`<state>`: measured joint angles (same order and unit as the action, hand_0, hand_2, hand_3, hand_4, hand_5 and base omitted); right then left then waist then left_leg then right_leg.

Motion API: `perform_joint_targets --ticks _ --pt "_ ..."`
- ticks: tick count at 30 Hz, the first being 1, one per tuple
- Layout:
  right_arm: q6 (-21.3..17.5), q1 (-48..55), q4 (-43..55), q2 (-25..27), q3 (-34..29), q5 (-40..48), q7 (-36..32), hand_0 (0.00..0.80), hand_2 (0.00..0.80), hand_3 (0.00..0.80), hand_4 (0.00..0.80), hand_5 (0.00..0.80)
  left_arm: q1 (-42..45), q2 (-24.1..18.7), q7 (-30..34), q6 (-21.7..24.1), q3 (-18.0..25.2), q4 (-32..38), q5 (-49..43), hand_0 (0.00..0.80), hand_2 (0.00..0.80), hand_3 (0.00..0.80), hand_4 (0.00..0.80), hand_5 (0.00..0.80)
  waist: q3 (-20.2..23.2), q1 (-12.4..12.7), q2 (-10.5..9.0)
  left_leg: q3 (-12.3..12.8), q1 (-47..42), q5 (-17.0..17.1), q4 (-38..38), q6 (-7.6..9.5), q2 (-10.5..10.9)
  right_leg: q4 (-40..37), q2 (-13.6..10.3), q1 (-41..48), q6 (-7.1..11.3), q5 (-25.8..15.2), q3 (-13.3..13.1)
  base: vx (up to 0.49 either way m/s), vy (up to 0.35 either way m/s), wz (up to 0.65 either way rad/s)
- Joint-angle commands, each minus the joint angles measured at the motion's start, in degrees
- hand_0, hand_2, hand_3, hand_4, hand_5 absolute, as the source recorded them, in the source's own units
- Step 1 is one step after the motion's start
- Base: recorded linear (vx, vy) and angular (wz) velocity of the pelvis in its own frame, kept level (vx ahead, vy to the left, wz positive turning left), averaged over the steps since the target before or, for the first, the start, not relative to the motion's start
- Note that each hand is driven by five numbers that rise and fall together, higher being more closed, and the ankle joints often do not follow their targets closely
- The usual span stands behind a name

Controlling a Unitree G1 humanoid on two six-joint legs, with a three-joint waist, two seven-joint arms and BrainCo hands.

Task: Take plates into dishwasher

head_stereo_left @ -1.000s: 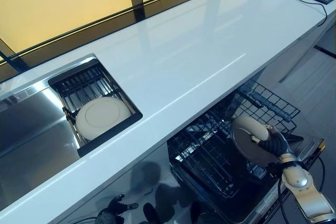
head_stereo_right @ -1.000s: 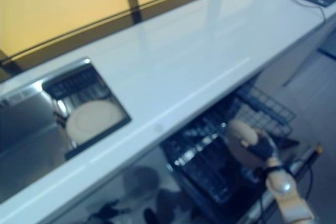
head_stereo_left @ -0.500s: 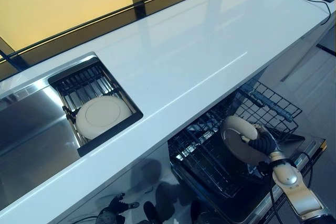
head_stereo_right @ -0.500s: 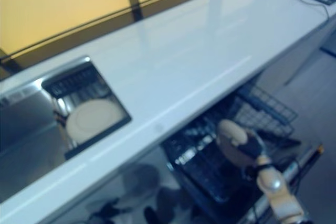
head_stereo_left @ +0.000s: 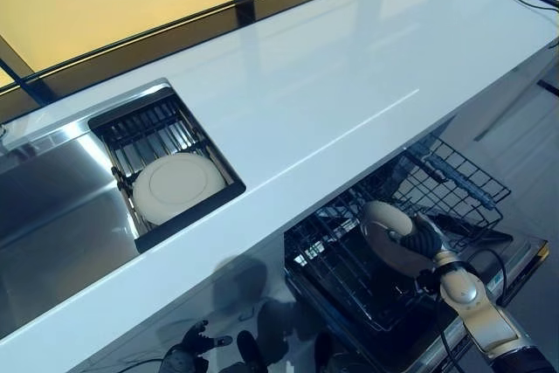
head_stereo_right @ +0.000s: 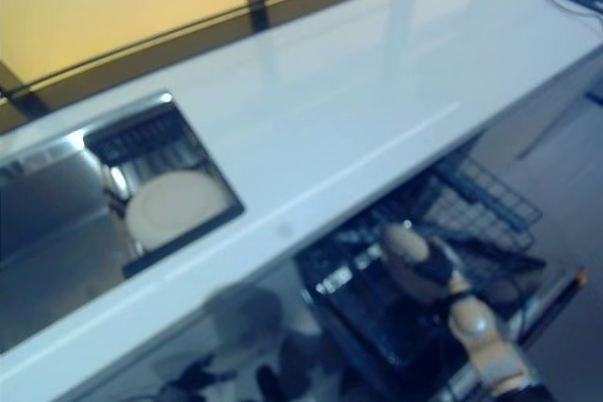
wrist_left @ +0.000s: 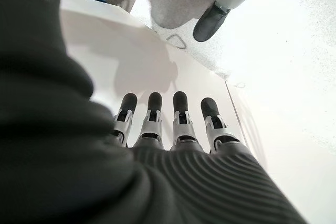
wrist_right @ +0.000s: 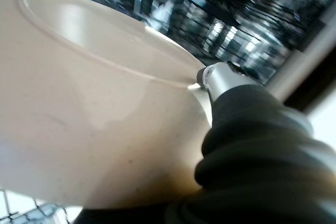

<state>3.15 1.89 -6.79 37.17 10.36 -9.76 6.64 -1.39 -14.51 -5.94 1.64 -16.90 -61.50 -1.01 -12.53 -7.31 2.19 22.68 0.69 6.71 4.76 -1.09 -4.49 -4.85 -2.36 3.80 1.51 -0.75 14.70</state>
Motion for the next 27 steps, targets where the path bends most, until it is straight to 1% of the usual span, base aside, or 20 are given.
perform_joint_targets --ticks 1,7,12,16,21,27 --pt "0.2 -4.9 0.3 -0.8 1.6 -2.4 0.4 0.8 0.8 0.8 0.8 0.8 -2.3 -2.1 0.3 0.5 -0.9 0.3 -0.7 0.0 0.0 0.0 0.0 0.0 0.3 1.5 -3.26 -2.7 1.1 -3.2 -0.7 -2.29 -0.3 6.3 2.5 -0.6 -3.65 8.0 1.4 0.0 0.0 0.0" --pt "2.1 -6.6 -3.3 -2.3 3.4 -3.2 2.4 0.8 0.8 0.8 0.8 0.8 -2.4 -2.0 0.3 0.2 -1.4 0.4 -1.2 0.0 0.0 0.0 0.0 0.0 -0.1 2.3 -3.01 -3.8 1.3 -3.5 -0.6 -2.12 0.1 6.3 2.4 -0.6 -3.62 7.9 1.6 0.014 0.011 0.06" --pt "5.5 -8.0 -6.1 -4.0 4.7 -4.4 4.6 0.8 0.8 0.8 0.8 0.8 -2.8 -2.1 0.5 -0.1 -1.7 0.5 -1.5 0.0 0.0 0.0 0.0 0.0 -0.5 2.9 -2.68 -4.5 1.5 -3.9 -0.3 -1.95 0.4 6.3 2.2 -0.6 -3.59 7.9 1.9 0.02 0.012 0.05" --pt "7.2 -9.2 -8.6 -5.0 5.7 -4.5 6.2 0.8 0.8 0.8 0.8 0.8 -2.9 -2.1 0.7 -0.1 -1.9 0.6 -2.0 0.0 0.0 0.0 0.0 0.0 -0.9 3.3 -2.43 -5.0 1.7 -4.1 -0.2 -1.81 0.7 6.3 2.1 -0.7 -3.59 7.9 2.0 0.017 0.008 0.07" --pt "10.8 -12.0 -12.5 -7.3 6.8 -4.2 8.5 0.8 0.8 0.8 0.8 0.8 -3.3 -2.0 0.9 -0.6 -2.8 1.3 -2.4 0.0 0.0 0.0 0.0 0.0 -1.3 4.0 -1.98 -6.0 2.2 -4.1 -0.4 -1.77 1.1 6.5 1.8 -1.0 -3.78 8.0 2.2 0.003 0.001 0.01" --pt "12.8 -15.0 -16.9 -8.8 7.7 -1.7 10.5 0.8 0.8 0.8 0.8 0.8 -3.9 -1.9 1.1 -0.6 -3.8 1.1 -2.6 0.0 0.0 0.0 0.0 0.0 -1.6 4.7 -1.43 -7.0 2.2 -4.1 -0.2 -1.61 1.5 6.9 1.6 -1.2 -3.93 8.2 2.4 0.005 0.003 0.01"
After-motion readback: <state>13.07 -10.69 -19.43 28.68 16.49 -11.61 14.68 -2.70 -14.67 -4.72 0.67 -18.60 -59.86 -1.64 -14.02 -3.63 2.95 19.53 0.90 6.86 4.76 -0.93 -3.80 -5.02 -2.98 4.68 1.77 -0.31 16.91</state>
